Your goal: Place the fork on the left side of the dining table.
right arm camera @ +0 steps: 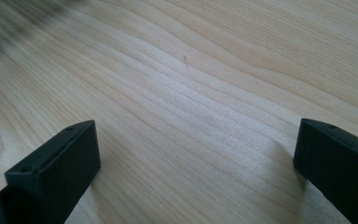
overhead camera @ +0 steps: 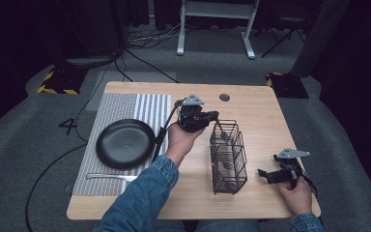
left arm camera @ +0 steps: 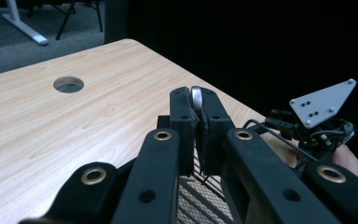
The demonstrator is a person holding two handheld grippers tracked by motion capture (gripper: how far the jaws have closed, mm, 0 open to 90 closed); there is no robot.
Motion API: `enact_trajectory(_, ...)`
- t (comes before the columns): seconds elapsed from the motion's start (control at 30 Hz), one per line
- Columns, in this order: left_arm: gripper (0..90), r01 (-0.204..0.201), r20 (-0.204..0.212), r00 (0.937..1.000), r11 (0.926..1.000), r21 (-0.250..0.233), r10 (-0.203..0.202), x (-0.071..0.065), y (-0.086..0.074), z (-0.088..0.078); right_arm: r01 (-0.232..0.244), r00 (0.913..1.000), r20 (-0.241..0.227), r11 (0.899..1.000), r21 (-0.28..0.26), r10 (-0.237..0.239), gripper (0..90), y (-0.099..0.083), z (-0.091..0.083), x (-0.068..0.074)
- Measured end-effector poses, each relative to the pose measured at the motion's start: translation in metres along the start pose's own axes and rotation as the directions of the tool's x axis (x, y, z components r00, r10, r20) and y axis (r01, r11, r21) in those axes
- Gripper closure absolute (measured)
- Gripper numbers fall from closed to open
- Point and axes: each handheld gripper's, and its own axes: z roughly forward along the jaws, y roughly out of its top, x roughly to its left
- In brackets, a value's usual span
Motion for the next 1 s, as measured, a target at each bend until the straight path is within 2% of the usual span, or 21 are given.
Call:
enact_trajectory(0.2,86.6,-0.014,0.011,0.9998,0.9999,-0.006,0.014,-0.005,0.014,-0.011,0.0,1.0,0.0,1.0,0.0,0.0,0.4,0.0,0.0,0.0)
enact_trajectory(0.53,86.6,-0.035,-0.005,0.9994,0.9988,-0.036,0.034,-0.012,0.031,-0.028,0.0,1.0,0.0,1.0,0.0,0.0,0.4,0.0,0.0,0.0)
enact_trajectory(0.7,86.6,-0.052,-0.013,0.9986,0.997,-0.058,0.051,-0.013,0.042,-0.041,0.001,1.0,-0.001,1.0,0.0,-0.001,0.5,0.0,0.0,0.0)
enact_trajectory(0.87,86.6,-0.047,-0.027,0.9986,0.9952,-0.086,0.045,-0.009,0.05,-0.055,0.001,1.0,-0.001,1.0,0.0,-0.001,0.5,0.0,0.0,0.0)
enact_trajectory(1.0,86.6,-0.03,-0.009,0.9995,0.9923,-0.121,0.029,-0.007,0.055,-0.066,0.0,1.0,-0.001,1.0,0.0,0.0,0.5,0.0,0.0,0.0)
